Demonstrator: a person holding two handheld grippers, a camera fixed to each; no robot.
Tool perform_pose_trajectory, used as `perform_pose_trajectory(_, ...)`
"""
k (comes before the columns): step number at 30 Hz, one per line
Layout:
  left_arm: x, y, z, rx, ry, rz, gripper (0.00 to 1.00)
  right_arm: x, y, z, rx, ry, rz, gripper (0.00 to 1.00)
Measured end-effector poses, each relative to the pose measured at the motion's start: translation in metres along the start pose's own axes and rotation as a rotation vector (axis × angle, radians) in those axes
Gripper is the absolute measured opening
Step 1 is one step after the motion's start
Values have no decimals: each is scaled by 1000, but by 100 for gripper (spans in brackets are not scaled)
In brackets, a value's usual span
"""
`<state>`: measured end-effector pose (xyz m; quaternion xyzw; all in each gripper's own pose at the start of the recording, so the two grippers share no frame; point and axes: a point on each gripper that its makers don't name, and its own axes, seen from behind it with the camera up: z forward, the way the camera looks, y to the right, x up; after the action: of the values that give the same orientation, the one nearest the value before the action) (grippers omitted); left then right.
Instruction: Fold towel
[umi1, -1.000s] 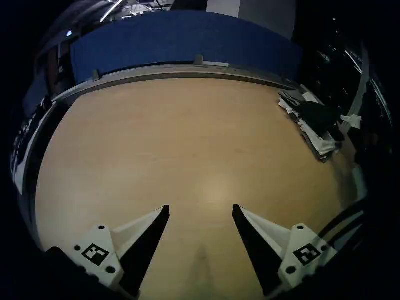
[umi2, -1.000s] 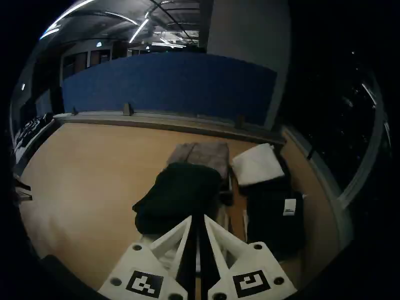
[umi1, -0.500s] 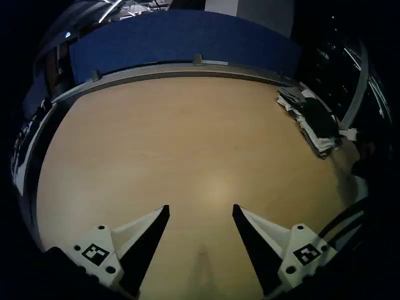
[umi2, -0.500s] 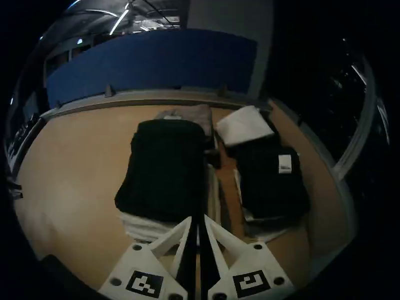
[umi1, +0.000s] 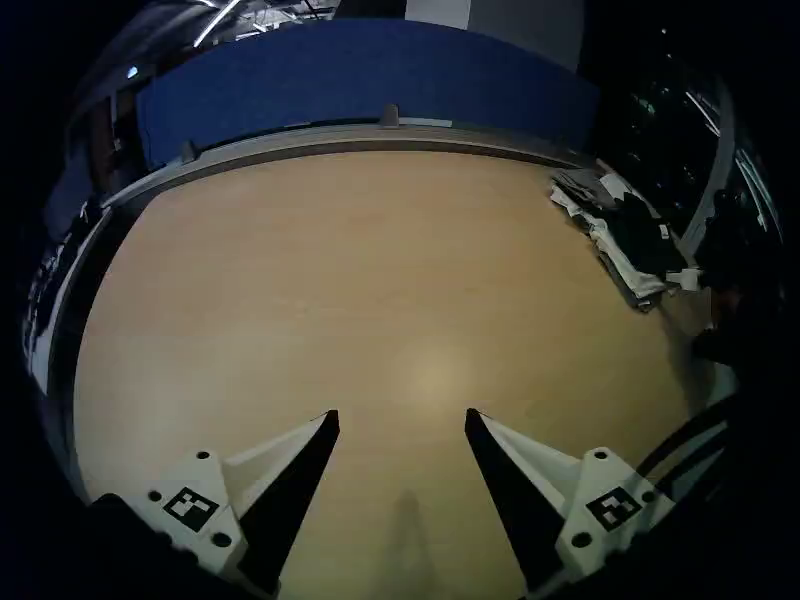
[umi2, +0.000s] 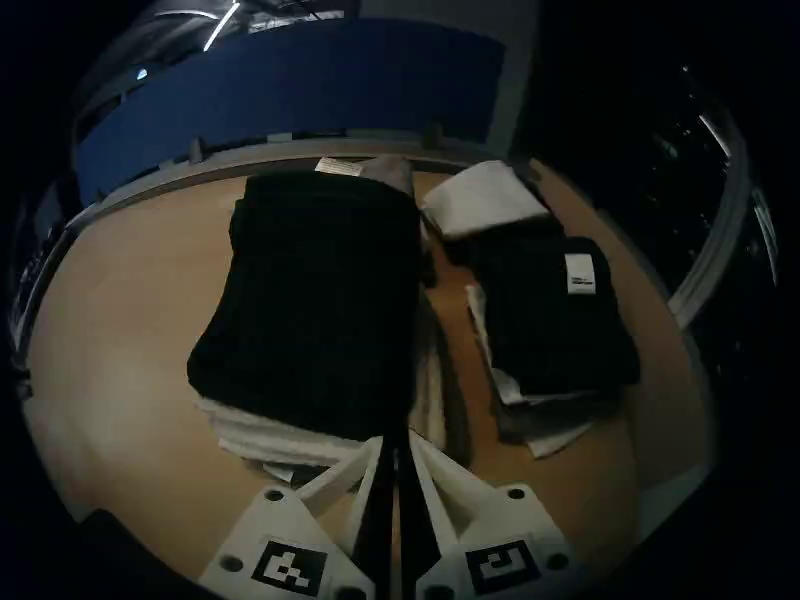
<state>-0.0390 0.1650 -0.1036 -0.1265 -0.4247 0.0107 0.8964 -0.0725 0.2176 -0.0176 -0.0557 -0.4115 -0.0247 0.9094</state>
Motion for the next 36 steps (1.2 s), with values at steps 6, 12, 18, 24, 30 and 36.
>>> perform_pose_trajectory(6,0,0,0,1,0,0,94,0,4,1,2,-1,14,2)
perform_pose_trajectory(12,0,-2,1,4,-1,4,93,3,8,2,-12,5,28,2)
perform_pose_trajectory(18,1,-3,1,5,-1,6,94,-1,8,6,-22,-10,28,5)
perform_pose_trajectory(24,2,-6,1,5,2,3,93,4,9,-4,-43,16,26,41)
perform_pose_trajectory(30,4,-8,0,3,6,1,93,15,13,-23,-77,71,40,60)
perform_pose_trajectory(36,8,-7,0,2,11,1,94,34,12,-39,-98,117,14,73)
